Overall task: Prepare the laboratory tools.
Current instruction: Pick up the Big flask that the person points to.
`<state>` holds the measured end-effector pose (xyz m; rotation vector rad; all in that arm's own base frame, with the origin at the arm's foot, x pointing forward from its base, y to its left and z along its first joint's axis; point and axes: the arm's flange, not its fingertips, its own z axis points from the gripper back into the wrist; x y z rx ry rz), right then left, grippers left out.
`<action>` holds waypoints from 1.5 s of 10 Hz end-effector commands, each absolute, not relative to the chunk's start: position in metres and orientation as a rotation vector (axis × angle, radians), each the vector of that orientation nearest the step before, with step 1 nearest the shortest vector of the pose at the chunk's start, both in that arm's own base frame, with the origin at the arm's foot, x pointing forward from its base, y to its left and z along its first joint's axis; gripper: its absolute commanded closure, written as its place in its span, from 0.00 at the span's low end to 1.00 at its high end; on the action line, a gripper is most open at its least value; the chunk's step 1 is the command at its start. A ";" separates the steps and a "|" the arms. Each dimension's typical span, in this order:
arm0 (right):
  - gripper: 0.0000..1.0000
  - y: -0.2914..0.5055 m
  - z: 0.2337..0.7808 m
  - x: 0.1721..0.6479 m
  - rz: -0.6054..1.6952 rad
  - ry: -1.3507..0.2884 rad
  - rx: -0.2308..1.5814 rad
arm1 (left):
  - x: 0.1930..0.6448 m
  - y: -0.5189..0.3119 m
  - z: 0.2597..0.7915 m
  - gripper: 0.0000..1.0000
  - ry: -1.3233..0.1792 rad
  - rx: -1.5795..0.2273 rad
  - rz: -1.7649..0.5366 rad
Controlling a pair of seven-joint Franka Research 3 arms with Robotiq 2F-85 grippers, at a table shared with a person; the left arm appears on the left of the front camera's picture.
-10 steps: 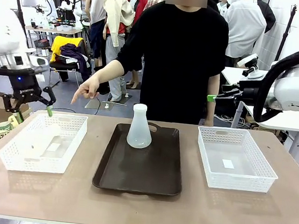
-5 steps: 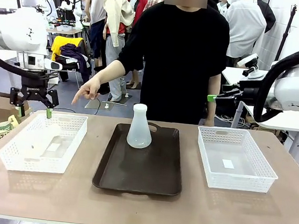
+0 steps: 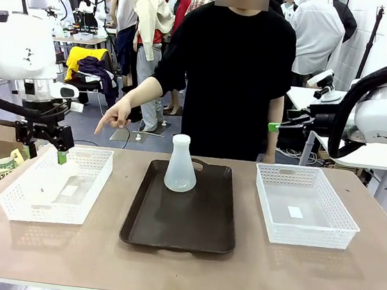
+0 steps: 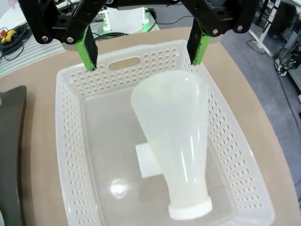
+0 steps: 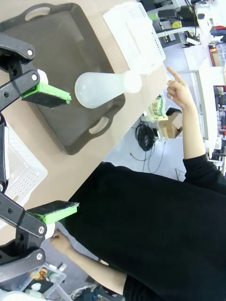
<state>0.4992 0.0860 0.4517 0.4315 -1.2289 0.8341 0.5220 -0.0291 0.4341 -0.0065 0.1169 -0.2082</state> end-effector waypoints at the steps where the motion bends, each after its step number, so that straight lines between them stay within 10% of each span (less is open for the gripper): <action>1: 0.00 0.086 0.453 0.498 0.827 -1.213 0.429 | 0.532 -0.030 0.435 0.00 0.112 -0.005 -0.186; 9: 0.00 0.086 0.453 0.498 0.827 -1.213 0.429 | 0.578 -0.019 0.423 0.00 -0.058 0.191 -0.360; 15: 0.00 0.086 0.453 0.498 0.827 -1.213 0.429 | 0.614 0.008 0.405 0.00 -0.049 -0.039 -0.459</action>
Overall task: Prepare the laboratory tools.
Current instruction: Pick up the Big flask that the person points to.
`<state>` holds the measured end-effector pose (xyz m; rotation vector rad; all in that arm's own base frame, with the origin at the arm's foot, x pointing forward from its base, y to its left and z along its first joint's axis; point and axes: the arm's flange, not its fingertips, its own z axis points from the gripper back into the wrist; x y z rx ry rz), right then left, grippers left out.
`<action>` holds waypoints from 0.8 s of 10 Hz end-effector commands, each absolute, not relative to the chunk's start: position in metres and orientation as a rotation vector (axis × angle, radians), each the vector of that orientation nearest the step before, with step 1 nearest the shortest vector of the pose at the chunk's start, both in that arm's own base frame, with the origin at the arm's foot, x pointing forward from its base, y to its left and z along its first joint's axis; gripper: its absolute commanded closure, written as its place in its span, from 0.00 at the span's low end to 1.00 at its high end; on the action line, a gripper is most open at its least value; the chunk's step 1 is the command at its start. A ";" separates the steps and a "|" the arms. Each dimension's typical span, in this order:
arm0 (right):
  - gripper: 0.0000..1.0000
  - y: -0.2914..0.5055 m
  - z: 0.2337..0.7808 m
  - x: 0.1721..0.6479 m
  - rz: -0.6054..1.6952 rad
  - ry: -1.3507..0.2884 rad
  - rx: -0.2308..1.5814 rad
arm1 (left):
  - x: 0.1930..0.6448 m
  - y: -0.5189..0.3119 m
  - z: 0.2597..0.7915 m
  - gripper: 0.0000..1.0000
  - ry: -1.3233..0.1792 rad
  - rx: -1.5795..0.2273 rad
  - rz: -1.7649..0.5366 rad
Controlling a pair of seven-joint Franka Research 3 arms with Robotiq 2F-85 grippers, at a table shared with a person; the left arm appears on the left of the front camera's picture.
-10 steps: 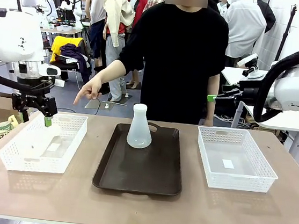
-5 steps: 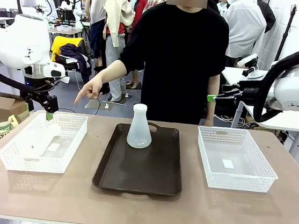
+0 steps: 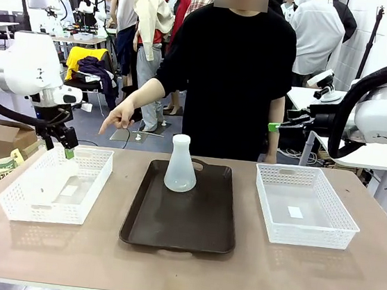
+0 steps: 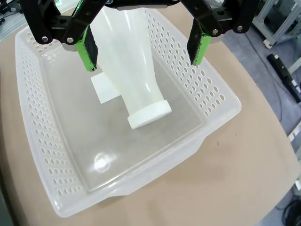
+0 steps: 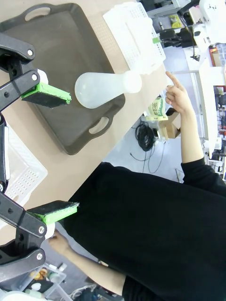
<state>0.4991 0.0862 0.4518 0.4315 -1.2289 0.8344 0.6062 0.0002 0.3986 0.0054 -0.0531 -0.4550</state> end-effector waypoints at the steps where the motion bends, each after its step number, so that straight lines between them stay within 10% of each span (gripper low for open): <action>1: 0.00 0.086 0.453 0.498 0.827 -1.213 0.429 | 0.616 0.009 0.402 0.00 -0.060 -0.059 -0.467; 8: 0.00 0.086 0.453 0.498 0.827 -1.213 0.429 | 0.628 0.009 0.346 0.00 -0.069 -0.054 -0.449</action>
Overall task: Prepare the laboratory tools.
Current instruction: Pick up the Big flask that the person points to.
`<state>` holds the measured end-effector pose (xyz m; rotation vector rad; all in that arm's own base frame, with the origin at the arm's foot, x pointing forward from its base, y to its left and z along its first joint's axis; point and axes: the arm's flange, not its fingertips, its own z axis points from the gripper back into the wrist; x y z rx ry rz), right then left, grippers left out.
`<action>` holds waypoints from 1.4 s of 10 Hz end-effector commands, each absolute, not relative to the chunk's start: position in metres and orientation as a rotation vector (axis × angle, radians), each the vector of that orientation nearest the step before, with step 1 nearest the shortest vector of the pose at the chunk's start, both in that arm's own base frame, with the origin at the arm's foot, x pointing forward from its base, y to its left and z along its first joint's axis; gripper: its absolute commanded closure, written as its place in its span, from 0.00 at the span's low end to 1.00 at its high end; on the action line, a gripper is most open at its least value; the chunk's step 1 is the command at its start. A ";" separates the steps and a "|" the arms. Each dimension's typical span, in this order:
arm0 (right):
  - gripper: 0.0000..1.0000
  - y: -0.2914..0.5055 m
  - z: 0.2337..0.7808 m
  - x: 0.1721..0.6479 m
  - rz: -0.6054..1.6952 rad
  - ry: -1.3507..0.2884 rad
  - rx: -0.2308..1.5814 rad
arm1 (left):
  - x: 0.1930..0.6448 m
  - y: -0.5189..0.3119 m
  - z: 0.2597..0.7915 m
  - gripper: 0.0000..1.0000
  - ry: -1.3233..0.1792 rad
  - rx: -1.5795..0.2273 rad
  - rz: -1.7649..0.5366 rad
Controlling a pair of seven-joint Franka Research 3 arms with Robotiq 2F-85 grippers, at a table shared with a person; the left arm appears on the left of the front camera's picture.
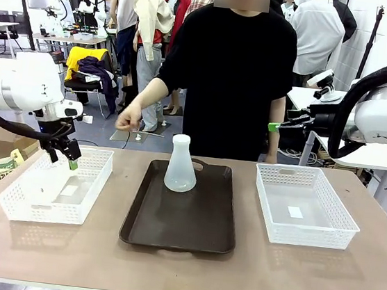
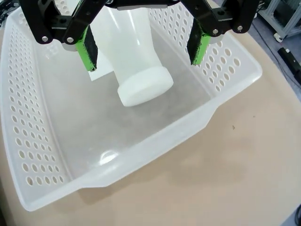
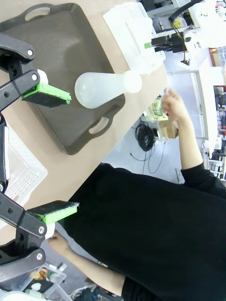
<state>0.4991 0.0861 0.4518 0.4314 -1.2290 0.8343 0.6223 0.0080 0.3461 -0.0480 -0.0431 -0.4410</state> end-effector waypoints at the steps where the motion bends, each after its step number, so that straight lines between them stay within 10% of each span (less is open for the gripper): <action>1: 0.00 0.086 0.453 0.498 0.827 -1.213 0.429 | 0.633 0.008 0.341 0.00 -0.057 -0.052 -0.450; 10: 0.00 0.086 0.453 0.498 0.827 -1.213 0.429 | 0.639 -0.014 0.321 0.02 -0.061 0.018 -0.448; 14: 0.00 0.086 0.453 0.498 0.827 -1.213 0.429 | 0.641 -0.016 0.320 0.77 -0.054 0.035 -0.399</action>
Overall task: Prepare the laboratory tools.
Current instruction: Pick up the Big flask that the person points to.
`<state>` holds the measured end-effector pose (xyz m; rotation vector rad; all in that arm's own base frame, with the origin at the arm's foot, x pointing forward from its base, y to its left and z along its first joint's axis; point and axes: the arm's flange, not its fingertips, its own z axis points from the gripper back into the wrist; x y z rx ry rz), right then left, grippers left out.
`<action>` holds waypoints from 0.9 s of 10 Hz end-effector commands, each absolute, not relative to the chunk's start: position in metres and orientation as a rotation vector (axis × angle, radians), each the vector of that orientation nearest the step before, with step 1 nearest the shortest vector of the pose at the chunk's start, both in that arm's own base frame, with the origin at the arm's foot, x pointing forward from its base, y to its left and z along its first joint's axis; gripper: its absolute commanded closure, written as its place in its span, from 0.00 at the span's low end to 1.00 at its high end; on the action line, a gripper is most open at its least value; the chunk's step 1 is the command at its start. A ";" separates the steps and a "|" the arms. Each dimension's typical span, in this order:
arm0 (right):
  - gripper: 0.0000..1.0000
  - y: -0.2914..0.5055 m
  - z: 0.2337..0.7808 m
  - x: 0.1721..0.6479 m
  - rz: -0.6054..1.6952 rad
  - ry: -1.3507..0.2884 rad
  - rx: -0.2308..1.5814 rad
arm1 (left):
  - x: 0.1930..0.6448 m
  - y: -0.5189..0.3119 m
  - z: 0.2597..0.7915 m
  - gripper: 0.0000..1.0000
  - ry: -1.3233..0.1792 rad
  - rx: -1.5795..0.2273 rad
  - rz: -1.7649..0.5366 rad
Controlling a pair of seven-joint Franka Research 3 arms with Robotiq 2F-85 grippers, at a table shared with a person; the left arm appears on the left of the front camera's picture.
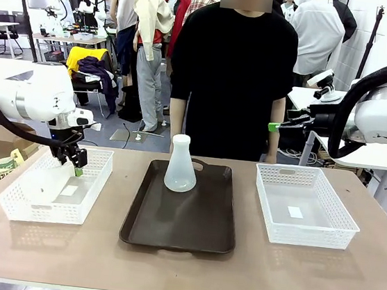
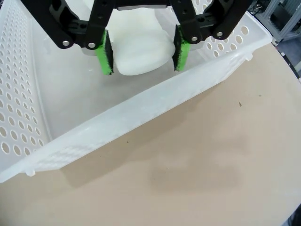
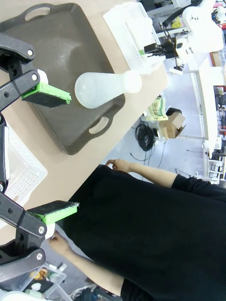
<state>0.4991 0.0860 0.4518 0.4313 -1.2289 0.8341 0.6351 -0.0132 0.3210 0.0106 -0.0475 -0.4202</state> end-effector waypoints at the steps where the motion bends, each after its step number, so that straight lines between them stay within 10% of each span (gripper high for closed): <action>1: 0.00 0.086 0.453 0.498 0.827 -1.213 0.429 | 0.642 -0.016 0.320 0.97 -0.049 0.032 -0.389; 9: 0.00 0.086 0.453 0.498 0.827 -1.213 0.429 | 0.636 -0.014 0.321 1.00 -0.048 0.011 -0.386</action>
